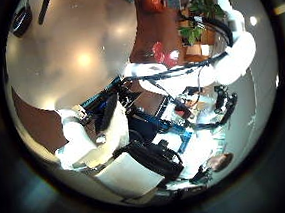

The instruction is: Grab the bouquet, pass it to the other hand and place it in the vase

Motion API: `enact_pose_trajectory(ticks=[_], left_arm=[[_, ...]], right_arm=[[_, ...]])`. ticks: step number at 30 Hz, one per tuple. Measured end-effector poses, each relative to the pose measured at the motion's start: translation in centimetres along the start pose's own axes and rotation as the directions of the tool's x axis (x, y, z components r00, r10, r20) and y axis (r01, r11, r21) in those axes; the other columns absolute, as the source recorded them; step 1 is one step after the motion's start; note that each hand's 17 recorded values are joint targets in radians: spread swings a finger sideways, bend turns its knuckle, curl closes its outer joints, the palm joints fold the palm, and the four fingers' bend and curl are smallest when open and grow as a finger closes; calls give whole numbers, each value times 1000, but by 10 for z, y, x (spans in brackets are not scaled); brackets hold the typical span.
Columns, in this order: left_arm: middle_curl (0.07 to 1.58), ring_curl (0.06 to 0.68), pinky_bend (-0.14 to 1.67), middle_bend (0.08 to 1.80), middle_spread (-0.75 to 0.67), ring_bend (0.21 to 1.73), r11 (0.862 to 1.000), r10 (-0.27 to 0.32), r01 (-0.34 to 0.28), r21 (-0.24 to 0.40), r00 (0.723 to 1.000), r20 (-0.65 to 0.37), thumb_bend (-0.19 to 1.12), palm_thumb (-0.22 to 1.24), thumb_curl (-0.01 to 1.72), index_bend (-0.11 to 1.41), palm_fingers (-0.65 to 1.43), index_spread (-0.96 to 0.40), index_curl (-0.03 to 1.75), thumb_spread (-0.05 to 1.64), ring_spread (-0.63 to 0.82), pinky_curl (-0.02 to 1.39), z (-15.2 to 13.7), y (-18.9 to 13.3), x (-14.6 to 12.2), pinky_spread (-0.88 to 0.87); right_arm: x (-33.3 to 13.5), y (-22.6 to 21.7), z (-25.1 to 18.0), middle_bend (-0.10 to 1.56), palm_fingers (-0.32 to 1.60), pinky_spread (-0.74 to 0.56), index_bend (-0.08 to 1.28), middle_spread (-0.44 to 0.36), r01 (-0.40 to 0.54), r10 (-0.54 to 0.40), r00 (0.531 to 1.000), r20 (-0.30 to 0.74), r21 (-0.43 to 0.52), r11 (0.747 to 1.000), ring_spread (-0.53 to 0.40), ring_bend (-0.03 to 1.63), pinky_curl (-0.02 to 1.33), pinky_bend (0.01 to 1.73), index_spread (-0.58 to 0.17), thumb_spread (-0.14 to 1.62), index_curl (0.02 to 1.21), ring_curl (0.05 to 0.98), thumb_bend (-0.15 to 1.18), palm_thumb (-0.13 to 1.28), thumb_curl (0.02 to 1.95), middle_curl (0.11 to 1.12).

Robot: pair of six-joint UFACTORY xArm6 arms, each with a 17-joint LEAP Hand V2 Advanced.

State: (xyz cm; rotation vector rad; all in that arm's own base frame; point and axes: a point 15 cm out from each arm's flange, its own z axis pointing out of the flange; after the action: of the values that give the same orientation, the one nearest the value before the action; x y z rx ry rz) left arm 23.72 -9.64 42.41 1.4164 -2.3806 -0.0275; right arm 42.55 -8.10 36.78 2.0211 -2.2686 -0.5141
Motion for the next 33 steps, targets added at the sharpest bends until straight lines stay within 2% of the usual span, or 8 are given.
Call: enact_pose_trajectory(ticks=[6,15,21,33], left_arm=[[309,194,234,184,399,492,999,26,-26,-24,1000,10,-22,432,338,178,109,26,350,1108,559,328,4,1,-6,517],[307,196,229,187,398,488,998,35,-34,-45,999,12,-21,436,338,177,113,26,350,1111,558,328,9,1,-7,518],[306,197,225,186,397,484,998,35,-34,-53,999,4,-21,436,338,176,115,26,349,1112,558,329,12,1,-6,518],[304,199,220,185,397,478,997,28,-28,-72,1000,-5,-21,436,339,177,117,26,349,1112,558,330,14,4,-6,518]], right_arm=[[19,-38,42,423,374,151,239,-87,-36,37,999,15,-55,998,-132,775,173,524,-281,1063,333,262,-13,654,436,448],[47,-76,87,387,364,172,204,-57,-84,86,996,27,-80,993,-110,749,163,508,-281,1044,362,259,-20,676,471,437],[55,-88,112,333,246,268,261,-21,-107,111,993,31,-110,988,-5,564,163,446,-283,1048,395,215,-17,705,497,416],[73,-116,158,282,272,294,180,-4,-139,145,989,36,-130,982,59,475,181,369,-269,1053,383,199,-21,705,527,392]])
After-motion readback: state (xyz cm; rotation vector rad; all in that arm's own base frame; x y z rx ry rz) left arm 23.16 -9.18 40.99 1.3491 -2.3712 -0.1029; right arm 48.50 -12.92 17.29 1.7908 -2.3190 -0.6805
